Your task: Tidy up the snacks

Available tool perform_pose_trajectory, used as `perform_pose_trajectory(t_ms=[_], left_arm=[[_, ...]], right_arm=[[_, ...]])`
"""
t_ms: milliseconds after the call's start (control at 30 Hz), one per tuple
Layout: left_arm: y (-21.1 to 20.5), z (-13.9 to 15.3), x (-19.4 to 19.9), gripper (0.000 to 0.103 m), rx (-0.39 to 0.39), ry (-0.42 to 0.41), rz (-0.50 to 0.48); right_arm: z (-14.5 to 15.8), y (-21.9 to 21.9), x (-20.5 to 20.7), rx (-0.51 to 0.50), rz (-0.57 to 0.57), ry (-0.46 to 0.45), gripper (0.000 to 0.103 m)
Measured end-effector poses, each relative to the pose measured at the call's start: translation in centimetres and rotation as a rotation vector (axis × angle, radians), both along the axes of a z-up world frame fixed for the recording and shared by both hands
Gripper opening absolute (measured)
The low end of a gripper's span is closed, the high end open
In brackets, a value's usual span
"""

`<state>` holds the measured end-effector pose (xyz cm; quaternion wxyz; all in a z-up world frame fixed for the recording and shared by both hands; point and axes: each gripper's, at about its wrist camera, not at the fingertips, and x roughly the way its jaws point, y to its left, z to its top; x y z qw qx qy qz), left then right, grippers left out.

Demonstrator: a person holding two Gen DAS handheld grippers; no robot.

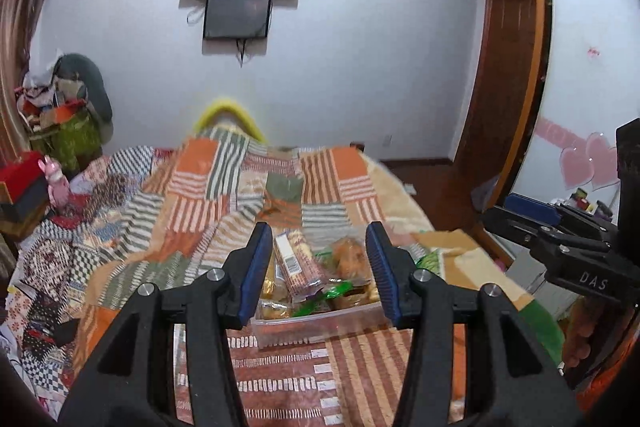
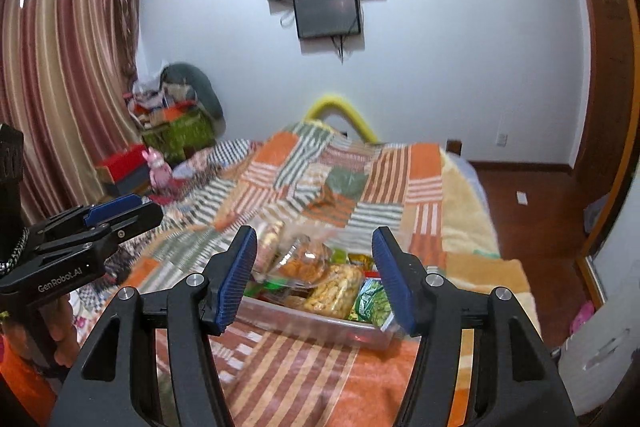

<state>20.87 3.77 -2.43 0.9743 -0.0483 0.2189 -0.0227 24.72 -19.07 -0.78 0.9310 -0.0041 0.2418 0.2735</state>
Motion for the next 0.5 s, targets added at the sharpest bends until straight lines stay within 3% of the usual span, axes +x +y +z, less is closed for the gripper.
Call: perform_pose_trajectory(t_ms=[167,267,500], left_arm=[[-0.9,2.6,-4.1,0.069,0.026,-0.095,0.004],[-1.4,3.6,-6.0,0.074,0.041,-0.132,0.003],[-2.2,4.6,-8.9,0.096,0.059,-0.190,0.017]], right_arm=[[1.9,-0.5,-3.2,0.029,-0.001,-0.063,0.056],[2.6,-0.4,-4.5,0.038,0.000,-0.085,0.057],[3.1,-0.1,-6.4,0.029,-0.034,-0.143,0.082]])
